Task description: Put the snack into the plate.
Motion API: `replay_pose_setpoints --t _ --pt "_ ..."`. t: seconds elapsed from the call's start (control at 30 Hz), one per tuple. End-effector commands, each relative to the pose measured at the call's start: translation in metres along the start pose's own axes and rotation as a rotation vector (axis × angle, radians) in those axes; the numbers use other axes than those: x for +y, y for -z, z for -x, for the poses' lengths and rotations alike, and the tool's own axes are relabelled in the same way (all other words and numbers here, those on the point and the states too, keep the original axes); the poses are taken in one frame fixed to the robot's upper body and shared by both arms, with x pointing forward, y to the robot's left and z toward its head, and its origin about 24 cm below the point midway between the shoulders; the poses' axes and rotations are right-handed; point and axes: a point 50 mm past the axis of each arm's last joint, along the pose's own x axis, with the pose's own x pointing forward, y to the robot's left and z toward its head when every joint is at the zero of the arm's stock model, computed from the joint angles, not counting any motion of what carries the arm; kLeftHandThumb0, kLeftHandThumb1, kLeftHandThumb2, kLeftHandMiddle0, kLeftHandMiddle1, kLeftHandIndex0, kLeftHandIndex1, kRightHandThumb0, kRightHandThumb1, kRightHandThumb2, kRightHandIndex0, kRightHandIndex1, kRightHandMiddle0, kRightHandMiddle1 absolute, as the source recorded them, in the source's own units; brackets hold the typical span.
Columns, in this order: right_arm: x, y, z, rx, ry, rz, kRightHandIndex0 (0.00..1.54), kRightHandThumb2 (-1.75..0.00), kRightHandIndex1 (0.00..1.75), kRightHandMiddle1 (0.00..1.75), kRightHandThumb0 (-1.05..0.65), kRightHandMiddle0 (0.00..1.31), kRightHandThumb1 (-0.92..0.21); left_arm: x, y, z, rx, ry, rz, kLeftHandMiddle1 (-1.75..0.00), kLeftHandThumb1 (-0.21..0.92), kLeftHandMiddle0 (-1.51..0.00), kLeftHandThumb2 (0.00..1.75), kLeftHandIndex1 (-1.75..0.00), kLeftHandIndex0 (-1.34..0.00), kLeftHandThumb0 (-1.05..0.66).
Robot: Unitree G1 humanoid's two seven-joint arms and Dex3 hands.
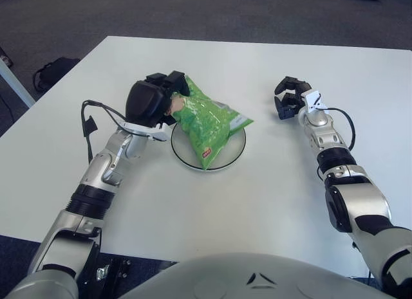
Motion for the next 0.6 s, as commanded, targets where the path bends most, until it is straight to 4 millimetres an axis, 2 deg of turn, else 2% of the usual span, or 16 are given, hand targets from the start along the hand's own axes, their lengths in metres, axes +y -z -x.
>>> replay_pose_setpoints --t 0.0,0.57 --pt "0.018 0.055 0.018 0.233 -0.081 0.033 0.83 -1.63 1.75 1.63 -0.01 0.68 -0.01 -0.003 0.006 0.005 -0.007 0.046 -0.027 -1.72 -0.05 -0.89 1.73 -1.75 -0.66 0.00" --pt "0.023 0.053 0.017 0.225 -0.086 0.036 0.81 -1.60 1.75 1.61 -0.01 0.68 -0.03 -0.024 0.013 0.015 -0.001 0.211 -0.141 -1.72 0.01 -0.85 1.67 -1.75 -0.61 0.00"
